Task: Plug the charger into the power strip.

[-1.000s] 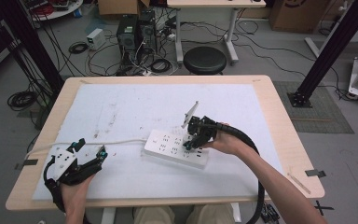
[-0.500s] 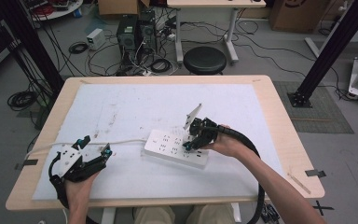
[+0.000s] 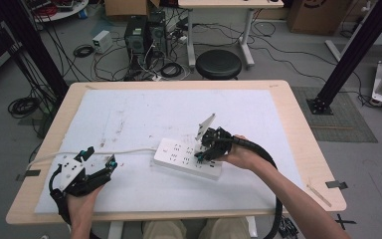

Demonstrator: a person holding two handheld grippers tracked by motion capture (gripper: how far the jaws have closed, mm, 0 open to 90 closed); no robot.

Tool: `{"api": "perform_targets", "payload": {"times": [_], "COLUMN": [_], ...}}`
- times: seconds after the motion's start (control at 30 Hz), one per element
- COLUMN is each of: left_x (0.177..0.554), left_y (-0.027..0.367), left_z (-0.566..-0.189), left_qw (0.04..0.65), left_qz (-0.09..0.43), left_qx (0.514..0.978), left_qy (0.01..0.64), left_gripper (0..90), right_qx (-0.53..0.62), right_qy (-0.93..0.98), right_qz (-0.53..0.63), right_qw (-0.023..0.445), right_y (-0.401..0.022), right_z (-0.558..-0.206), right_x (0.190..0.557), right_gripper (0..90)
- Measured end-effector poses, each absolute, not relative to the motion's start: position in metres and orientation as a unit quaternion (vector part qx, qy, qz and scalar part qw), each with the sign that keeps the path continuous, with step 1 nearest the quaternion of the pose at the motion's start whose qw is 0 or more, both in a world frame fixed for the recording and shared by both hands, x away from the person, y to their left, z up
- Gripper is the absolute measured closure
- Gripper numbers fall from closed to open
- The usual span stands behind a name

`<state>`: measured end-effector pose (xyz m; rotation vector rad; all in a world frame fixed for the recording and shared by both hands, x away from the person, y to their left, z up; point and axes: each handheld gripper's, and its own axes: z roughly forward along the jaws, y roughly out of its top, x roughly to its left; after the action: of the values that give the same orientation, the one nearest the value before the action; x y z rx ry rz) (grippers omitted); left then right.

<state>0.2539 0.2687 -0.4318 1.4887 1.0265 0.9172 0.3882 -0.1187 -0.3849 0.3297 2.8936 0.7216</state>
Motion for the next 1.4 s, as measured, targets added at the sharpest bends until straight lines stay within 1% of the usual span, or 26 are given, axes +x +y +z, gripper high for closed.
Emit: {"api": "perform_targets", "payload": {"times": [0.07,0.1,0.17,0.3,0.87,0.9,0.97,1.0,1.03,1.07,1.1,1.13,1.17,1.4], "left_x": [0.255,0.255,0.255,0.254,0.255,0.254,0.252,0.252,0.251,0.251,0.251,0.252,0.252,0.258], "left_y": [0.268,0.267,0.266,0.268,0.275,0.276,0.277,0.277,0.278,0.278,0.278,0.279,0.279,0.278], "left_z": [-0.432,-0.432,-0.433,-0.433,-0.434,-0.434,-0.435,-0.435,-0.437,-0.438,-0.438,-0.438,-0.438,-0.436], "left_qw": [0.529,0.527,0.528,0.528,0.530,0.532,0.536,0.536,0.533,0.533,0.533,0.530,0.531,0.526], "left_qz": [0.383,0.384,0.383,0.381,0.388,0.392,0.392,0.392,0.391,0.391,0.391,0.390,0.389,0.390], "left_qx": [0.623,0.625,0.625,0.626,0.619,0.616,0.610,0.610,0.613,0.613,0.613,0.615,0.615,0.620], "left_qy": [0.430,0.430,0.428,0.429,0.430,0.429,0.432,0.432,0.433,0.433,0.433,0.434,0.434,0.432], "left_gripper": [22.7,22.7,22.8,22.9,22.9,23.2,23.3,23.3,23.3,23.3,23.3,23.3,23.3,23.3], "right_qx": [0.111,0.121,0.115,0.117,0.119,0.119,0.113,0.113,0.121,0.137,0.137,0.138,0.145,0.187], "right_qy": [0.963,0.962,0.960,0.957,0.958,0.958,0.958,0.958,0.957,0.951,0.951,0.950,0.945,0.912], "right_qz": [0.238,0.241,0.252,0.262,0.256,0.258,0.261,0.261,0.262,0.275,0.275,0.278,0.289,0.355], "right_qw": [0.058,0.043,0.033,0.043,0.040,0.043,0.036,0.036,0.038,0.032,0.032,0.028,0.043,0.087], "right_y": [-0.118,-0.119,-0.122,-0.123,-0.122,-0.122,-0.125,-0.125,-0.127,-0.134,-0.134,-0.135,-0.138,-0.162], "right_z": [-0.386,-0.386,-0.388,-0.390,-0.388,-0.388,-0.390,-0.390,-0.391,-0.390,-0.390,-0.389,-0.388,-0.383], "right_x": [0.391,0.396,0.399,0.396,0.397,0.396,0.396,0.396,0.395,0.395,0.395,0.394,0.393,0.383], "right_gripper": [63.8,63.8,63.8,63.7,62.7,60.3,45.2,45.2,38.6,26.9,26.9,24.5,20.6,20.6]}}
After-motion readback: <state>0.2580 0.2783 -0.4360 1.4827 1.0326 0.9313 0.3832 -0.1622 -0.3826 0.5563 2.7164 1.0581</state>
